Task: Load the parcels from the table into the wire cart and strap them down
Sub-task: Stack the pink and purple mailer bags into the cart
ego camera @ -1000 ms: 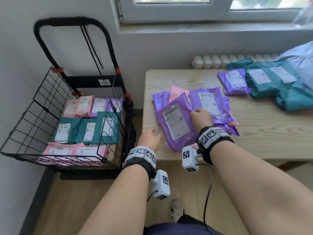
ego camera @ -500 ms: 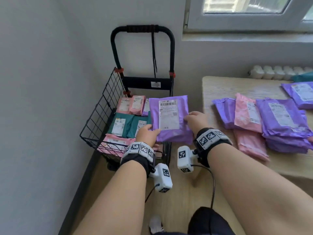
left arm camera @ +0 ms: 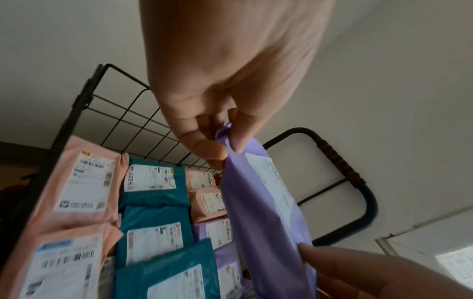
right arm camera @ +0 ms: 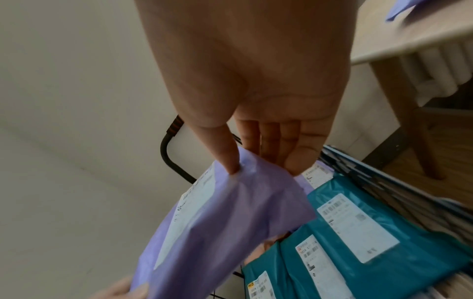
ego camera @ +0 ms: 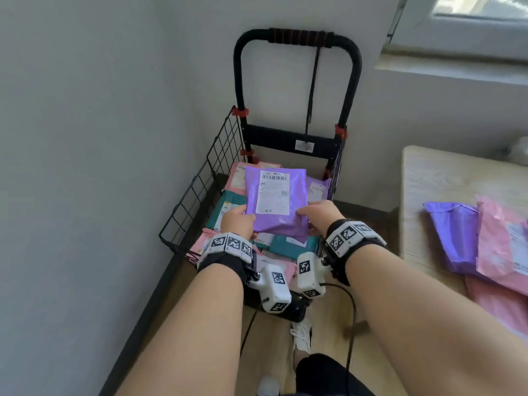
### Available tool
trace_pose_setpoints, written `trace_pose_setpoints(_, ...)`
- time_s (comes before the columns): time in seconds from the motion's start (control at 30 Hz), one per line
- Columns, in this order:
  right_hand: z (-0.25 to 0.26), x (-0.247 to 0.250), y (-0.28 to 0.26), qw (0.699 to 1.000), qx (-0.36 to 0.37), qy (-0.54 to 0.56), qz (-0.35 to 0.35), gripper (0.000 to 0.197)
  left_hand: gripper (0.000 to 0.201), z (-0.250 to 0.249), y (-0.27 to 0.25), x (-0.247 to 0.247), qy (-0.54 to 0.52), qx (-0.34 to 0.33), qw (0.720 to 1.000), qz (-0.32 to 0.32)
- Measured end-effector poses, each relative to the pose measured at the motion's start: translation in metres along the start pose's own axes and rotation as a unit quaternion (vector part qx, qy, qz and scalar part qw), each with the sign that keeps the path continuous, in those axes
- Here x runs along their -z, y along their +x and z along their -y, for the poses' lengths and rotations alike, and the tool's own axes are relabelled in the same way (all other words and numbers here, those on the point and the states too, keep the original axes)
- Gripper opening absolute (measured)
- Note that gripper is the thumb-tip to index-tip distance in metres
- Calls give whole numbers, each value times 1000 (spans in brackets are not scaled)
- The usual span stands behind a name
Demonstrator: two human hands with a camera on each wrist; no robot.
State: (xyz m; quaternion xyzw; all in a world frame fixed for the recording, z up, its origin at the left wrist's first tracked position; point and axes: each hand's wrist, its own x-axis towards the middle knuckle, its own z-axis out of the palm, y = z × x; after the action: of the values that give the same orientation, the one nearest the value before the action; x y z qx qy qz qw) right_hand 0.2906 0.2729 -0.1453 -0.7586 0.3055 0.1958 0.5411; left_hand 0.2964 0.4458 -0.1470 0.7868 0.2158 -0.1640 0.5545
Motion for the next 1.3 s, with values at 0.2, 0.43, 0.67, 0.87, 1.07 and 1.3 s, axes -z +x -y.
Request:
trace_pose_setpoints(0.2, 39, -14, 65, 996, -10, -79, 47, 7, 48, -16, 62, -4, 55, 35, 998, -24)
trace_pose_setpoints(0.43, 60, -44, 136, 992, -18, -108, 55, 19, 32, -16, 152, -4, 125, 38, 990, -53)
trace_pose_setpoints(0.67, 76, -81, 206, 995, -25, -98, 13, 20, 32, -12, 241, -1, 152, 30, 988, -26)
trace_pose_setpoints(0.87, 89, -127, 269, 994, -36, -100, -5, 40, 38, -2, 312, 2, 187, -8, 982, -28)
trace_pose_setpoints(1.07, 81, -163, 320, 994, -31, -98, -39, 43, 48, 19, 361, -11, 255, -49, 965, 21)
trace_pose_setpoints(1.3, 68, -188, 346, 991, -29, -126, -18, 47, 44, 35, 379, -24, 364, 30, 928, 78)
